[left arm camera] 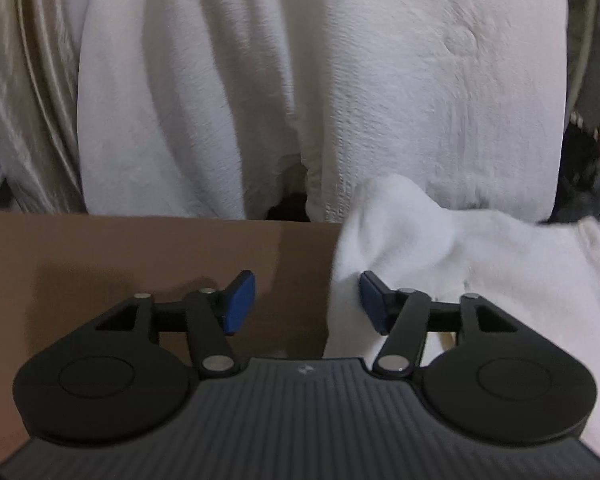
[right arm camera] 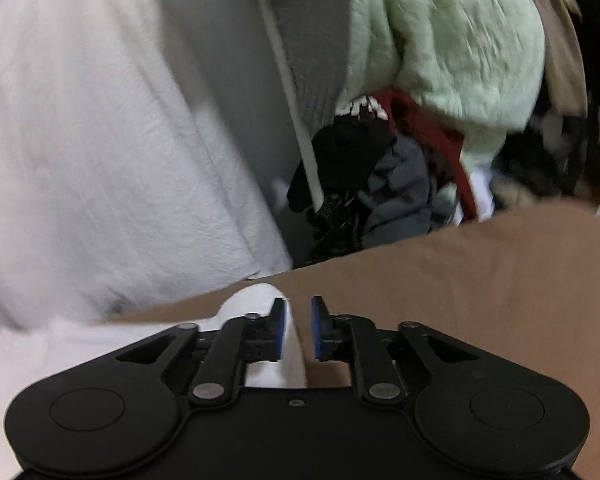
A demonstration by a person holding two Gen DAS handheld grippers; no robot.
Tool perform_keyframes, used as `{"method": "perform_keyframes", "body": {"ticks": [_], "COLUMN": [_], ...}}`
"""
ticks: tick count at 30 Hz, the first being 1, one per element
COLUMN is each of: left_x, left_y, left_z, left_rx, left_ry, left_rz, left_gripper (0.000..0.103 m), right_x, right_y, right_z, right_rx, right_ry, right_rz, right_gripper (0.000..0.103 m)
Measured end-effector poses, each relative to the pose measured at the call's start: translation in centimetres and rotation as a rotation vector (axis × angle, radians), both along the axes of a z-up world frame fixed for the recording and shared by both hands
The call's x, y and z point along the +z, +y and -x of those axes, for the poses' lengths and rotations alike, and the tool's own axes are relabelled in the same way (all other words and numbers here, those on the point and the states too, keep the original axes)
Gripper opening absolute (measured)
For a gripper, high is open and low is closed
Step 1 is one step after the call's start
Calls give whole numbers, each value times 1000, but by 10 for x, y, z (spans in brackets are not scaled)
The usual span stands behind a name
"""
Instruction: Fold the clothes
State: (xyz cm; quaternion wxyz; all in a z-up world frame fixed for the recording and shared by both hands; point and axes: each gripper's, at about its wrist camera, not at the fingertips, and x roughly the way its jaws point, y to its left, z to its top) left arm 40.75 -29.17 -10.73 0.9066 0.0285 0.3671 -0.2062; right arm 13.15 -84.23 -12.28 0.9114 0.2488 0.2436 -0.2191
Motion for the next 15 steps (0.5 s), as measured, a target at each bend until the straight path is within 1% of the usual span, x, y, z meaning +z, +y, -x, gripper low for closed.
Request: {"method": "perform_keyframes", "body": {"ticks": [1,2,3,4,6,7,8,9,11,13,15], "left_x": [-1,-4,-8,-12,-19,-21,-21,-22,-22,-23,-23], "left_y": [7,13,17,18,17,15,14,11,3,-6,-14], "left_z": [-7,-13,-19,-22,-27,-29,-31,-33,-34,-34,-34], "left_rx": [-16,-50,-61,-44,-8,14,21,25,6,-12,-31], "left_ry": [41,105,154,159,168,162,160,157,152,147,142], "left_rz": [59,143,205,209,209,187,180,171,136,100,65], "left_gripper": [59,59,59,59,61,62,62,62,62,62,62], "right_x": [-2,-3,-9,-15,-27,-31,-34,-35,-34,-30,-25], "right_y": [-6,-11,-13,-18,-22,-19,-17,-14,-6,-3,-2], "right_z": [2,5,7,8,7,5,2,-1,-7,-15,-22], "right_rx": [10,20,36,59,118,138,153,163,181,207,228], "right_ry": [-21,-43,-57,-71,-65,-48,-32,-18,9,45,82], "right_rz": [-58,-118,-181,-251,-356,-384,-395,-379,-342,-299,-232], "right_gripper": [38,46,49,51,60,64,64,65,69,70,70]}}
